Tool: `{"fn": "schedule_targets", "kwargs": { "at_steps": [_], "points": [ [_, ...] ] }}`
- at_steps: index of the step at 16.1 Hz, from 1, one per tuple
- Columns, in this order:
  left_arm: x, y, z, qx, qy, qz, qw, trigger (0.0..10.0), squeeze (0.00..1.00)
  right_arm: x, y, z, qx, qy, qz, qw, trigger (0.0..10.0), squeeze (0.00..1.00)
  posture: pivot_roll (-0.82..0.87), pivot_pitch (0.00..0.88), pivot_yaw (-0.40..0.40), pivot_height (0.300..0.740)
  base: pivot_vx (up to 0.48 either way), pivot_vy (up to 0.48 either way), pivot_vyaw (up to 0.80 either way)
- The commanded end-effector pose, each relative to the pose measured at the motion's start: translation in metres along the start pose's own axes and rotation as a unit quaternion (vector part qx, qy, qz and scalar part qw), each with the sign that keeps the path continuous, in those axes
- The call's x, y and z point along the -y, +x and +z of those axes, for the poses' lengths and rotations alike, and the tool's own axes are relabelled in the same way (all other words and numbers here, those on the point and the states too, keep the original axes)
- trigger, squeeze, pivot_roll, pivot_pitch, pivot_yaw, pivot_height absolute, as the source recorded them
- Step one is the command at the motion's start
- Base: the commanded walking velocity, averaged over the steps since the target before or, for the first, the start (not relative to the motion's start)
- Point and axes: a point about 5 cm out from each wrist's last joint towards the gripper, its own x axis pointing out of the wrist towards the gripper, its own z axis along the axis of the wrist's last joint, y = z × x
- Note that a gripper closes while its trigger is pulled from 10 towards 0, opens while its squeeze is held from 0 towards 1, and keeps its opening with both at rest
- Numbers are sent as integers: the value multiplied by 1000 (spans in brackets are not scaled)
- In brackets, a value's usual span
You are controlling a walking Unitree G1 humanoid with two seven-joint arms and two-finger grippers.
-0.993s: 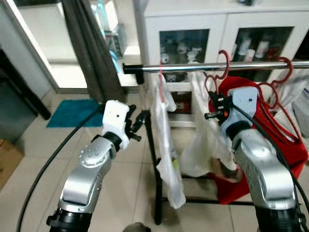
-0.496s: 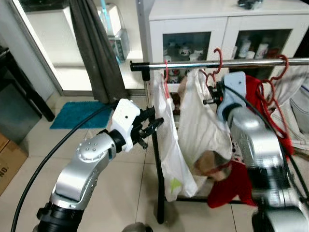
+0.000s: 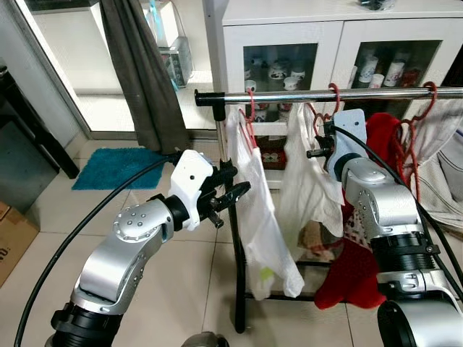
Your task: Hang hanger
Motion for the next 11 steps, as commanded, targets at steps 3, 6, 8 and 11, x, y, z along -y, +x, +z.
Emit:
{"fn": "schedule_targets", "kwargs": {
  "at_steps": [3, 6, 8, 11],
  "points": [
    [-6, -2, -9, -15, -16, 39, 999, 10000, 0, 3, -18, -1, 37, 21, 13, 999, 10000, 1000, 22, 19, 115, 740, 0, 0, 0],
    [-16, -3, -9, -6, -20, 82, 996, 10000, 0, 1, -42, 14, 98, 33, 30, 994, 10000, 1000, 0, 39, 107, 740, 0, 0, 0],
    [-28, -7, -5, 7, -16, 133, 991, 10000, 0, -8, -68, 31, 150, 55, 80, 984, 10000, 1000, -4, 68, 76, 740, 0, 0, 0],
    [-29, -17, -4, 17, -30, 170, 985, 10000, 0, -19, -90, 24, 162, 55, 110, 979, 10000, 1000, 12, 77, 55, 740, 0, 0, 0]
  ]
}}
